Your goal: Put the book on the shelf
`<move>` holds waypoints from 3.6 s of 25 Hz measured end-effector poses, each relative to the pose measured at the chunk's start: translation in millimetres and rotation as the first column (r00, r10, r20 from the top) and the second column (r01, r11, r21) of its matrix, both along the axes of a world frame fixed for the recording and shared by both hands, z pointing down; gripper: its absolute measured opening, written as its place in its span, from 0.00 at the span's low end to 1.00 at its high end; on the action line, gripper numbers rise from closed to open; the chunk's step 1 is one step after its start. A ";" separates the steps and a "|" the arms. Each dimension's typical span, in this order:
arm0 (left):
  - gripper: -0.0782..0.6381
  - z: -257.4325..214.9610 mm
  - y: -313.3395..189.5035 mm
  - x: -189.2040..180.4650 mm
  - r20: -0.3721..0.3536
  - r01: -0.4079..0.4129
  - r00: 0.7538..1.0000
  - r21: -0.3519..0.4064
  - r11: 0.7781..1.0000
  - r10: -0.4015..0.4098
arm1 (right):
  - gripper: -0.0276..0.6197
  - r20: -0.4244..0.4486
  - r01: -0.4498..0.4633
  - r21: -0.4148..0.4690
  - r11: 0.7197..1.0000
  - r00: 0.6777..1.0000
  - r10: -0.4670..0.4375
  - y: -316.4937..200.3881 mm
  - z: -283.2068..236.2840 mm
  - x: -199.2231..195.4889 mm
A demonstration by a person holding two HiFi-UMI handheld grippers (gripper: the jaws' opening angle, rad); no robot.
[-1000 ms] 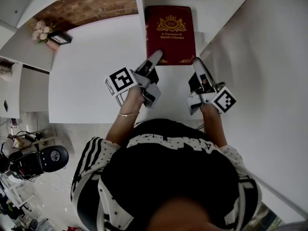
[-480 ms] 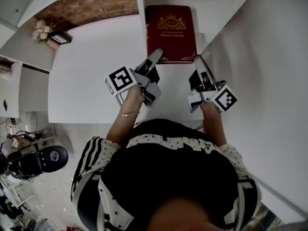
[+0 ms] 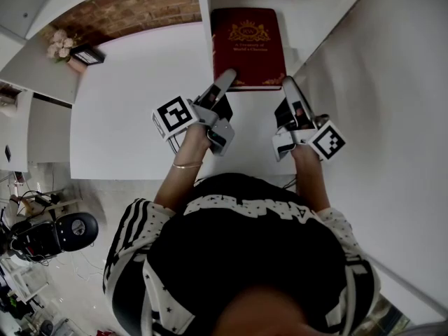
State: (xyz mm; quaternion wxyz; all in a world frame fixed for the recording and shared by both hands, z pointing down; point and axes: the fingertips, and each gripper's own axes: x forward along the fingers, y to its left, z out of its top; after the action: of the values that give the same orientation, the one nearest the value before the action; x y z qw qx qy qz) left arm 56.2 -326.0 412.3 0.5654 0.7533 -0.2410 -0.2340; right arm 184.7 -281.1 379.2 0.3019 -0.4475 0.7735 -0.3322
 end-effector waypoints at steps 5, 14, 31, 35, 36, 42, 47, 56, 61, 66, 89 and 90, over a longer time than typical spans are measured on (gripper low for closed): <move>0.49 0.8 0.9 -0.6 -0.005 0.002 1.000 0.001 1.000 -0.002 | 0.14 0.005 -0.003 0.002 1.000 1.000 0.003 -3.6 1.9 0.7; 0.49 0.9 2.6 -0.5 -0.004 0.000 1.000 0.006 1.000 0.000 | 0.14 -0.002 -0.012 0.008 1.000 1.000 0.012 -9.5 2.0 5.0; 0.48 -0.5 1.8 -1.6 0.006 -0.002 1.000 0.029 1.000 0.001 | 0.14 0.031 0.000 0.006 1.000 1.000 0.000 -28.0 4.9 10.8; 0.47 -2.0 1.3 -5.2 0.012 0.016 1.000 0.036 0.999 -0.016 | 0.14 0.024 -0.004 0.009 1.000 1.000 0.003 -27.6 3.8 15.1; 0.47 -1.2 1.4 -6.0 0.015 0.021 1.000 0.035 0.999 -0.021 | 0.14 0.025 -0.004 0.010 1.000 1.000 0.004 -27.3 4.3 16.2; 0.47 -4.4 1.4 -6.8 0.018 0.025 0.999 0.042 0.999 -0.026 | 0.14 0.026 -0.004 0.013 1.000 1.000 0.003 -30.1 1.3 18.2; 0.47 -9.2 1.9 -5.3 0.011 0.024 1.000 0.039 0.999 -0.025 | 0.14 0.028 -0.002 0.009 1.000 1.000 0.002 -32.5 -2.0 19.3; 0.46 -10.2 0.5 -9.0 0.032 0.045 0.998 0.059 0.997 -0.046 | 0.14 0.027 0.004 0.014 1.000 1.000 -0.004 -36.2 -2.2 22.1; 0.46 -7.7 0.0 -10.0 0.038 0.053 0.998 0.064 0.997 -0.056 | 0.14 0.033 0.007 0.022 1.000 0.999 -0.007 -40.8 0.1 24.1; 0.46 -9.5 -0.4 -11.6 0.046 0.058 0.997 0.082 0.995 -0.062 | 0.14 0.028 0.005 0.020 1.000 1.000 -0.005 -44.6 1.4 25.8; 0.46 -10.5 -1.6 -13.1 0.074 0.064 0.995 0.099 0.993 -0.071 | 0.14 0.006 -0.015 -0.002 1.000 1.000 0.015 -58.0 1.4 33.2; 0.46 -10.3 -1.8 -13.5 0.075 0.064 0.995 0.100 0.993 -0.072 | 0.14 0.009 -0.016 -0.004 1.000 1.000 0.016 -58.4 1.5 33.2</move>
State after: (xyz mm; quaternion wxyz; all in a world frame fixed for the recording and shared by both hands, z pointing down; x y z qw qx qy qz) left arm 42.7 -327.7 402.0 0.5099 0.7799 -0.2769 -0.2348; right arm 217.9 -339.5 380.7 0.3069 -0.4527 0.7680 -0.3332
